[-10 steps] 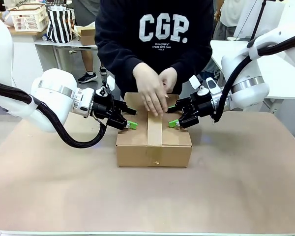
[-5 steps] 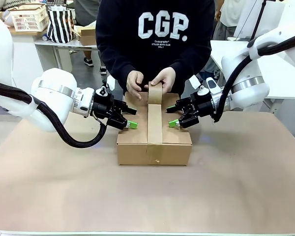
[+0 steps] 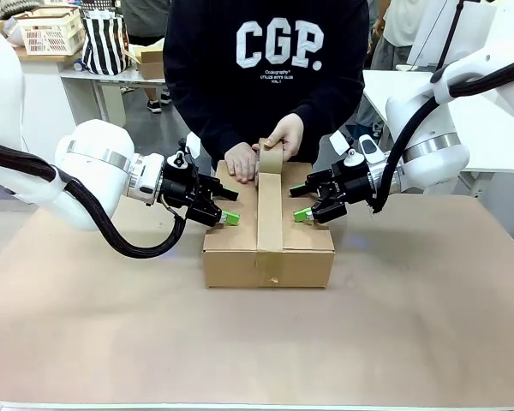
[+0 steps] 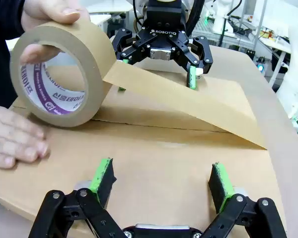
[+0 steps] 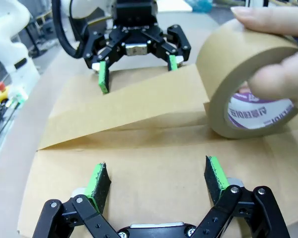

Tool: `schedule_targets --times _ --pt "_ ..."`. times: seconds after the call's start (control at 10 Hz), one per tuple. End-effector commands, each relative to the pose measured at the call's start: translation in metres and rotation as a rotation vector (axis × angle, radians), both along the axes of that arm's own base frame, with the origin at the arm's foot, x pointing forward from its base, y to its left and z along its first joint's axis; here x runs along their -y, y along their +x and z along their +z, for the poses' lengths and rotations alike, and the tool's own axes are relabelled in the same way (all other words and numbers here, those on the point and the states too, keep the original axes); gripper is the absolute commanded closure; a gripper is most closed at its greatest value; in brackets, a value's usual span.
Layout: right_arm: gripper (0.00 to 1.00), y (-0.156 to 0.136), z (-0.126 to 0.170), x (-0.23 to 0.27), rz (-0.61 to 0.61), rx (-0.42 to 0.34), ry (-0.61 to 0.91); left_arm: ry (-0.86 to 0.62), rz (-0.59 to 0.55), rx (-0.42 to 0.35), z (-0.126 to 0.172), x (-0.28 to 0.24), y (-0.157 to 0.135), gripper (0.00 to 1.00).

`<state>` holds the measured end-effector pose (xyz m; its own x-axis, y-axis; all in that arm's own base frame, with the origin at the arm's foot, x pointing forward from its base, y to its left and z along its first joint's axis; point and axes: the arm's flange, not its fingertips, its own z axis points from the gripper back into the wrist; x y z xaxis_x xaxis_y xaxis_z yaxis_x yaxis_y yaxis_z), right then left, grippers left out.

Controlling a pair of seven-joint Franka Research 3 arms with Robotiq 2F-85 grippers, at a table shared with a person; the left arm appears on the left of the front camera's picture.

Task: Pack the gift set into the box.
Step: Press and hold the closed box until the human finishes sealing it.

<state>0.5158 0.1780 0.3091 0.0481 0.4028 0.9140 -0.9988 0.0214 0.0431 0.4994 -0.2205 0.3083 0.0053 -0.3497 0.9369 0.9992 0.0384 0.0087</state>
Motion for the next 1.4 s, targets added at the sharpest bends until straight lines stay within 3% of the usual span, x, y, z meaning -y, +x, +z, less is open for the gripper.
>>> schedule_targets --times 0.0,1.3 --pt "0.00 -0.0010 -0.0028 -0.0001 -0.003 -0.001 -0.009 0.002 -0.007 0.009 -0.0040 -0.0006 -0.0023 0.00" --pt "0.00 -0.0010 -0.0028 -0.0001 -0.003 -0.001 -0.009 0.002 -0.007 0.009 -0.0040 -0.0006 -0.0023 0.00"
